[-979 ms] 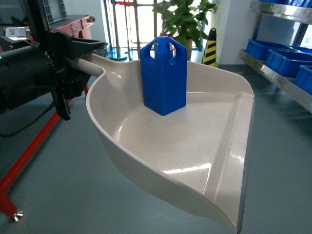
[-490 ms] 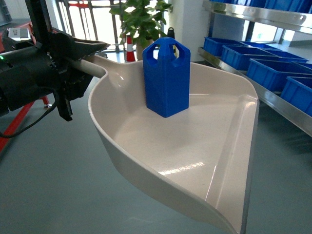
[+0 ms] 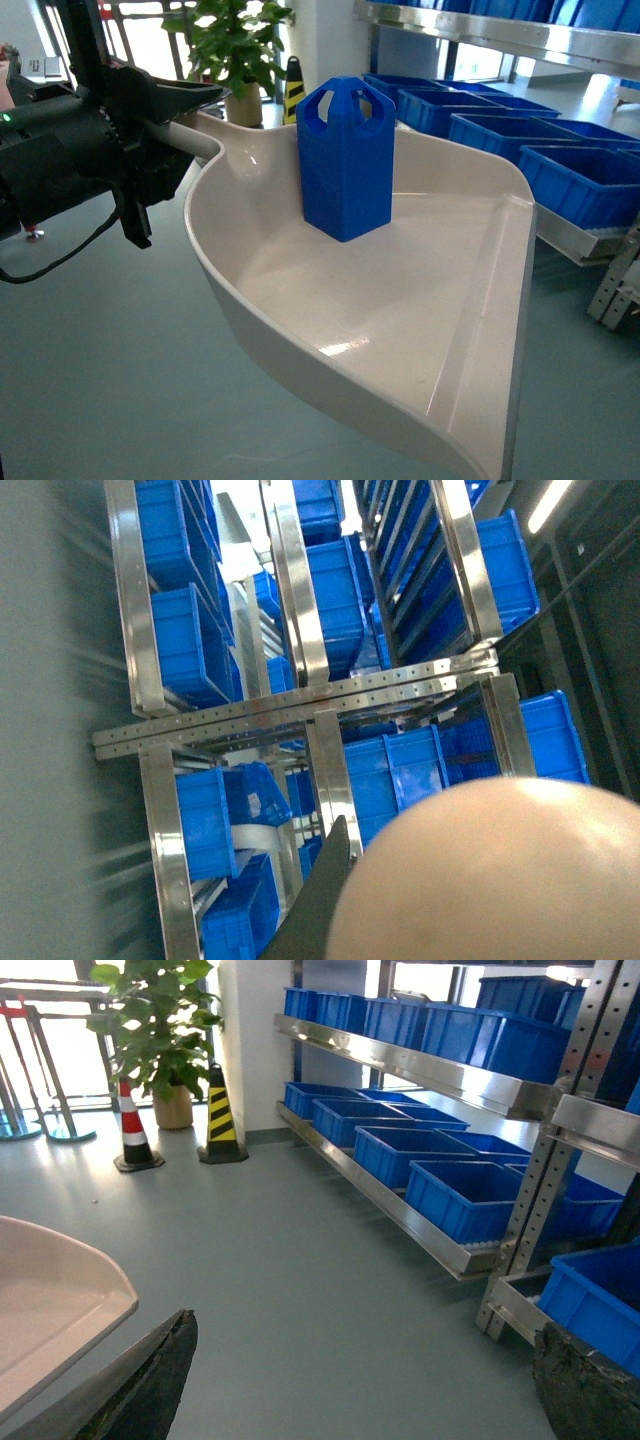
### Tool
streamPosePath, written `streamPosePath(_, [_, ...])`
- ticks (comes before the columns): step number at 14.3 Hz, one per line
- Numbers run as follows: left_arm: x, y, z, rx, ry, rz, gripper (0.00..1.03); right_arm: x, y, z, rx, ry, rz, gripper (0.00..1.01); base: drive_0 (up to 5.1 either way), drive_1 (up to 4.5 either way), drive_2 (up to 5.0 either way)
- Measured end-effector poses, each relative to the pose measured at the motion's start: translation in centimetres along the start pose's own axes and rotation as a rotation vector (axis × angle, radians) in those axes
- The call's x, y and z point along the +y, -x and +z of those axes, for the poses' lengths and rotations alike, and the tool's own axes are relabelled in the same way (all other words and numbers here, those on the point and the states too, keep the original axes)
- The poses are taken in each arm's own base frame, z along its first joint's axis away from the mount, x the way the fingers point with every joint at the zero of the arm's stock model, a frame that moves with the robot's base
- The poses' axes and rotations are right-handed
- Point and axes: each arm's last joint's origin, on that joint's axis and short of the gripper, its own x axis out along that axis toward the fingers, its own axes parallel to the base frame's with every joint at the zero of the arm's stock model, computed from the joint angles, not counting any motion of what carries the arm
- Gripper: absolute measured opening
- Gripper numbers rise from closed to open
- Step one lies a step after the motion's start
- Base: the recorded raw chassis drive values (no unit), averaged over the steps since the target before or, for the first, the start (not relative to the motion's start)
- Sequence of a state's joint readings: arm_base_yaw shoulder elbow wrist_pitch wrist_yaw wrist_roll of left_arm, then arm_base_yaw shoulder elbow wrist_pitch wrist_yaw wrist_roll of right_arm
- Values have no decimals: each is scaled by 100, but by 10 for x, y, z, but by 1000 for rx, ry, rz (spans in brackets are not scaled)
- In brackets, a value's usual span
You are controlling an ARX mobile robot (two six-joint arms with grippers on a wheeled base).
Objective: Place part in tray to right shelf
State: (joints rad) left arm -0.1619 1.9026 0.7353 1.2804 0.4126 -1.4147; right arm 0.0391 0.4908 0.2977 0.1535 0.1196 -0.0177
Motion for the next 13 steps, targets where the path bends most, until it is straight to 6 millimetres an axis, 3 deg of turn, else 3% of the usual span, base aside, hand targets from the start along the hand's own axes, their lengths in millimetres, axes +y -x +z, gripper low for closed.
streamPosePath(13, [0,0,0,0,0,0,12,0,0,0,0,0,0,98,-162,-162,-162])
